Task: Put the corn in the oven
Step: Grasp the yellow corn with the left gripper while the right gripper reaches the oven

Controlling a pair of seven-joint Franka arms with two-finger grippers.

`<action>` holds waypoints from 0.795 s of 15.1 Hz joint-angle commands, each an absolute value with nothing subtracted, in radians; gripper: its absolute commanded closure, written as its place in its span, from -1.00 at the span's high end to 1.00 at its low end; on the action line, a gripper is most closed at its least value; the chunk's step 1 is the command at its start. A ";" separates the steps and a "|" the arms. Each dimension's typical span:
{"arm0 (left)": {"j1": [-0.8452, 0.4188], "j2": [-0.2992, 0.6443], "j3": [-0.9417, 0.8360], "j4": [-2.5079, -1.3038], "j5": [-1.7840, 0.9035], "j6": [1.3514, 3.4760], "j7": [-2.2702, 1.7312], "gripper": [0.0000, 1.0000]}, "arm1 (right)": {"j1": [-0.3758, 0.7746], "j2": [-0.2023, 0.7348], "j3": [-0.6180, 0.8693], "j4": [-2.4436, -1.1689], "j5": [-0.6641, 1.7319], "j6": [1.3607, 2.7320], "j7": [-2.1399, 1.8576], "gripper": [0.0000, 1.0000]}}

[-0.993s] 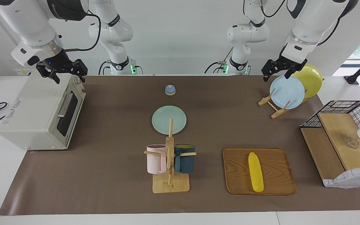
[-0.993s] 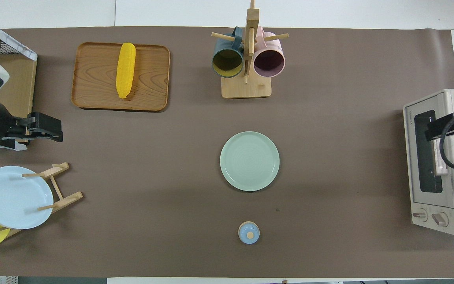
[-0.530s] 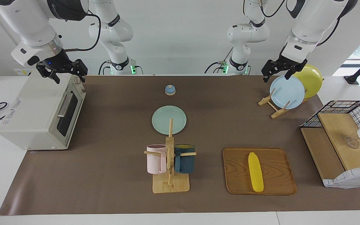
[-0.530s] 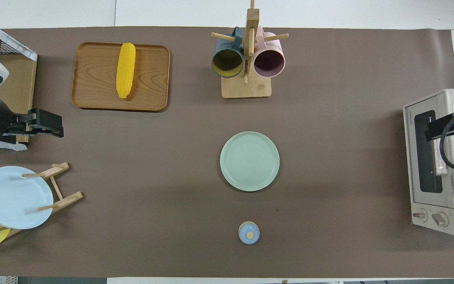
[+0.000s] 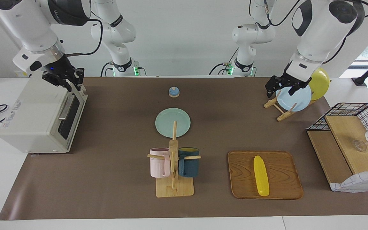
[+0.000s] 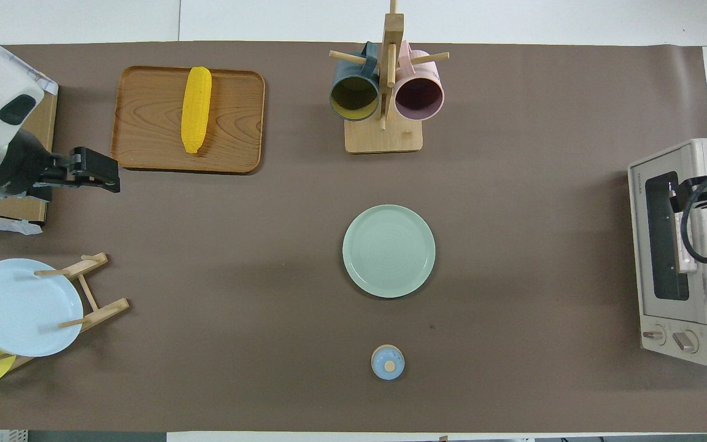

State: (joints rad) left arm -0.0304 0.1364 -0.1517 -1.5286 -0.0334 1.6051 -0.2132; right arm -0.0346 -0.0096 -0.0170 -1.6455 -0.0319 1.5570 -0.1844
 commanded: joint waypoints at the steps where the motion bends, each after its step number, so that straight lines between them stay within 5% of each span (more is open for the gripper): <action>1: -0.020 0.391 -0.163 -1.326 -0.041 1.650 -0.157 1.00 | -0.052 -0.049 -0.020 -1.756 -0.023 1.635 -0.212 -1.00; 4: -0.046 0.567 -0.161 -1.254 -0.034 1.796 -0.134 1.00 | -0.084 -0.049 -0.020 -1.842 -0.078 1.703 -0.213 -1.00; 7: -0.075 0.794 -0.156 -1.014 -0.015 1.824 -0.112 1.00 | -0.135 -0.048 -0.020 -1.888 -0.080 1.733 -0.257 -1.00; 12: -0.091 0.848 -0.153 -1.011 0.041 1.963 -0.094 1.00 | -0.149 -0.040 -0.020 -1.939 -0.089 1.789 -0.262 -1.00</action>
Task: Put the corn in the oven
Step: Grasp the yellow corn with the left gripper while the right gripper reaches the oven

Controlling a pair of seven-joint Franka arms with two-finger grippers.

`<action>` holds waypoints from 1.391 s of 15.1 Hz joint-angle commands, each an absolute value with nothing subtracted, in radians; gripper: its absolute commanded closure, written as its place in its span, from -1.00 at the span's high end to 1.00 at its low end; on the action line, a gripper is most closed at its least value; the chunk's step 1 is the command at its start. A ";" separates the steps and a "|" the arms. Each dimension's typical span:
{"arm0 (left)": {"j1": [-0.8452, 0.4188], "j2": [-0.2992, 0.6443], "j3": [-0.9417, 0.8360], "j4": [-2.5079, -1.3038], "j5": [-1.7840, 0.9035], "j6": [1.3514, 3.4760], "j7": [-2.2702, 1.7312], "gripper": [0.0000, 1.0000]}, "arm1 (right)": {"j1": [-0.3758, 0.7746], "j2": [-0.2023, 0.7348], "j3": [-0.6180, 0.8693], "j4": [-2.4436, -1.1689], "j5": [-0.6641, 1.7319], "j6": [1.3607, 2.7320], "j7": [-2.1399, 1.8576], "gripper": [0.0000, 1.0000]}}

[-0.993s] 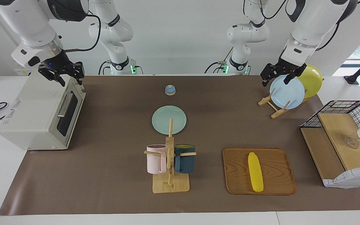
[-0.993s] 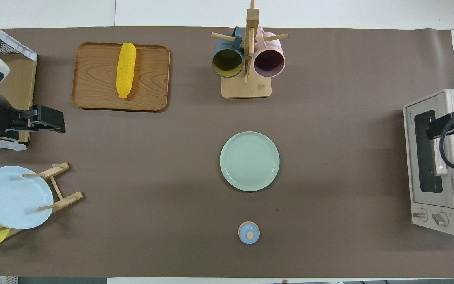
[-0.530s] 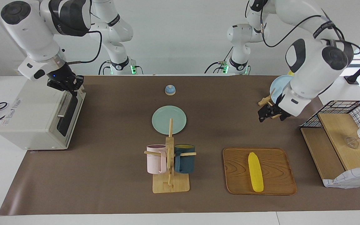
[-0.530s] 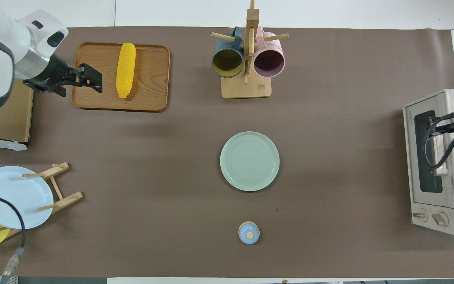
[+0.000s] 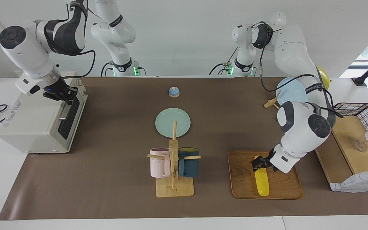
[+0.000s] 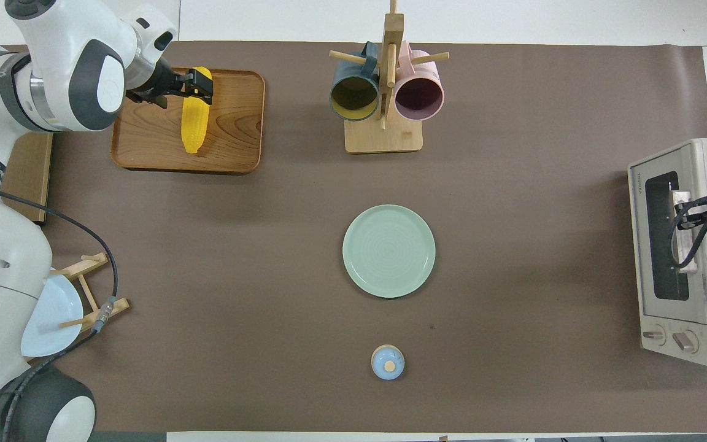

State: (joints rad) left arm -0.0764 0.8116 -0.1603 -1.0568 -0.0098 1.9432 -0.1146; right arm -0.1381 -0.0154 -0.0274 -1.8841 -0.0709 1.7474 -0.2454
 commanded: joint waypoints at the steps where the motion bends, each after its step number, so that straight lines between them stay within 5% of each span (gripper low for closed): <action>1: -0.095 0.873 -0.150 -1.008 0.058 1.968 -0.080 1.00 | -0.149 -0.040 -0.020 -1.950 -0.100 1.801 -0.265 -1.00; 17: -0.118 0.899 -0.152 -1.048 0.117 2.049 -0.064 0.99 | -0.152 -0.040 -0.015 -2.074 -0.126 1.925 -0.345 -1.00; 21: -0.127 0.897 -0.152 -1.057 0.120 2.065 -0.067 0.55 | -0.104 -0.029 -0.015 -2.101 -0.117 1.988 -0.336 -1.00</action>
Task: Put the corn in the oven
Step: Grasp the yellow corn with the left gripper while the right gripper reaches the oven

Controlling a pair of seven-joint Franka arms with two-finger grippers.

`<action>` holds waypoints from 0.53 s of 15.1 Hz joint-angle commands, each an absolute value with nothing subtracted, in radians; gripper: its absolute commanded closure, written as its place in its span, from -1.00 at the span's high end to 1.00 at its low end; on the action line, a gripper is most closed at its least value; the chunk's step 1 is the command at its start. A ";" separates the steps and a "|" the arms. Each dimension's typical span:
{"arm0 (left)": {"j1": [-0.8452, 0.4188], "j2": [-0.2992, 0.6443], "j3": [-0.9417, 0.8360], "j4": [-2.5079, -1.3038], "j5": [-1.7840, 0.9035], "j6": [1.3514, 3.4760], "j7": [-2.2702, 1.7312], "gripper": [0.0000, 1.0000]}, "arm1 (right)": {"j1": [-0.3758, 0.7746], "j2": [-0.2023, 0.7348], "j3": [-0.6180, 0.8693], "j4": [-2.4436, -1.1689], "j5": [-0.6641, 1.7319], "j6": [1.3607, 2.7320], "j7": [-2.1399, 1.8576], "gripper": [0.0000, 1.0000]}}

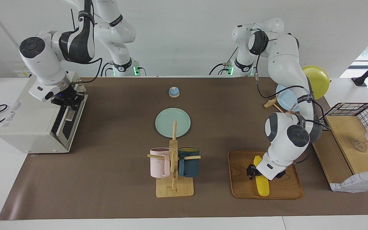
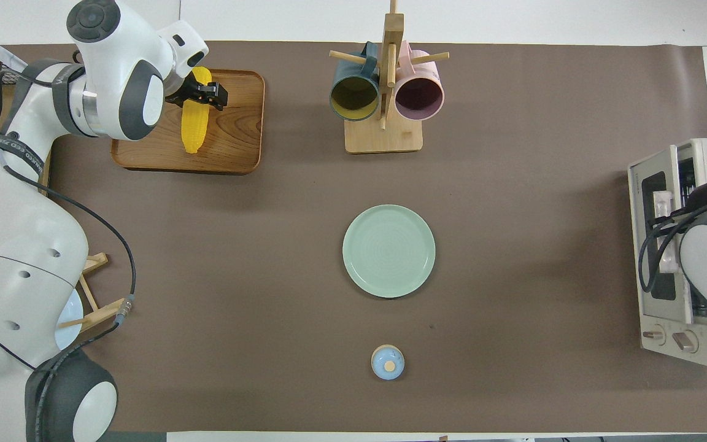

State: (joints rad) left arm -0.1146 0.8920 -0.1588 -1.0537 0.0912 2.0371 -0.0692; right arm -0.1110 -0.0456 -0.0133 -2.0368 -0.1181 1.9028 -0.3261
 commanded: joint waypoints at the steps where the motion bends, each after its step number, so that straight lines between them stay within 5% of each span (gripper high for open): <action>1: -0.126 0.897 -0.152 -1.058 0.120 2.059 -0.066 0.22 | -0.091 -0.026 -0.015 -2.123 -0.115 2.021 -0.334 -1.00; 2: -0.126 0.897 -0.152 -1.057 0.118 2.045 -0.066 -0.35 | -0.077 -0.025 -0.015 -2.141 -0.110 2.054 -0.330 -1.00; 4: -0.123 0.885 -0.150 -1.054 0.109 2.013 -0.067 -1.00 | -0.060 -0.003 -0.015 -2.149 -0.109 2.080 -0.304 -1.00; 8: -0.113 0.735 -0.150 -1.098 0.045 1.887 -0.182 -1.00 | -0.029 0.038 -0.014 -2.189 -0.097 2.195 -0.290 -1.00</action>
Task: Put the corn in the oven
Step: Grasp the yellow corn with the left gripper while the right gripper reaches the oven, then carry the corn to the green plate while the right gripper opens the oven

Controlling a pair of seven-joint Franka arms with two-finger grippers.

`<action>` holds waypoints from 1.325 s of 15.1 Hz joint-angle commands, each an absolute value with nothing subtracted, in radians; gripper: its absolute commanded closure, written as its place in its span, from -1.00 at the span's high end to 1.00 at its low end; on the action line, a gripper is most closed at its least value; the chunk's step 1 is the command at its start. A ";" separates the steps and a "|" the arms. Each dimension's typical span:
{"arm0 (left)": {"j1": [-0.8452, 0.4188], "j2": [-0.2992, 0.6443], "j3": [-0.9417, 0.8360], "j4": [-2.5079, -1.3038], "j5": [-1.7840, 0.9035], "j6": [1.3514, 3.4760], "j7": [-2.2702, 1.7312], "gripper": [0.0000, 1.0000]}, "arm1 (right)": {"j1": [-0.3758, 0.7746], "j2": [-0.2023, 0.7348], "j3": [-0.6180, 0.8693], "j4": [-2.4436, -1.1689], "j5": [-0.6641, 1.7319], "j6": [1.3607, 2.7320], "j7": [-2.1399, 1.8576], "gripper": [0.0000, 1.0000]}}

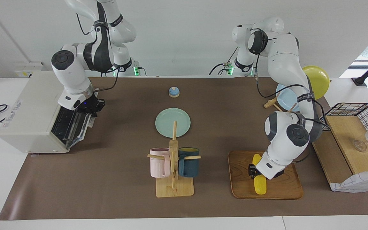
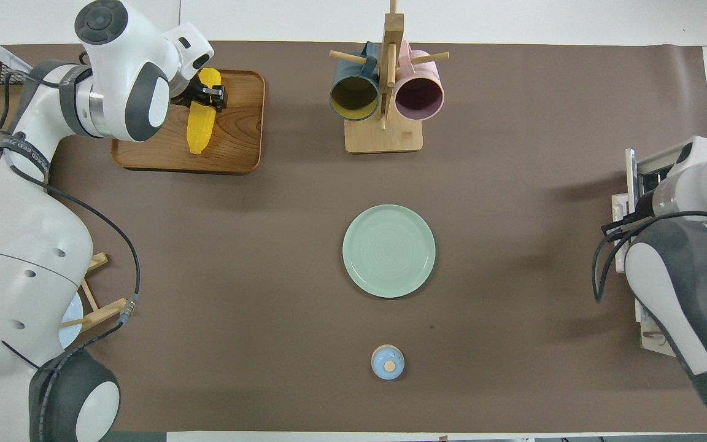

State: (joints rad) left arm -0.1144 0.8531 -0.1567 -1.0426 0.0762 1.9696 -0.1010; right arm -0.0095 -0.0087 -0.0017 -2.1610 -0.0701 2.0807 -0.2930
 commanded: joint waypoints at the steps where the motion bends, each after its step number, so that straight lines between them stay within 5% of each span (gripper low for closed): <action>1: -0.124 0.668 -0.152 -1.151 0.044 1.869 -0.284 -1.00 | -0.019 0.038 -0.014 -2.207 -0.097 2.225 -0.275 -1.00; 5: -0.184 0.312 -0.164 -1.547 -0.004 1.878 -0.449 -1.00 | -0.002 0.044 -0.012 -2.282 -0.097 2.336 -0.265 -1.00; 7: -0.256 0.241 -0.164 -1.627 -0.032 1.871 -0.504 -1.00 | -0.002 0.054 -0.012 -2.287 -0.097 2.345 -0.265 -1.00; 14: -0.520 0.144 -0.164 -1.893 -0.100 2.145 -0.696 -1.00 | 0.073 0.092 -0.009 -2.289 -0.094 2.387 -0.161 -1.00; 20: -0.653 0.297 -0.160 -1.873 -0.100 2.341 -0.778 -1.00 | 0.124 0.104 -0.009 -2.252 -0.014 2.379 -0.127 -1.00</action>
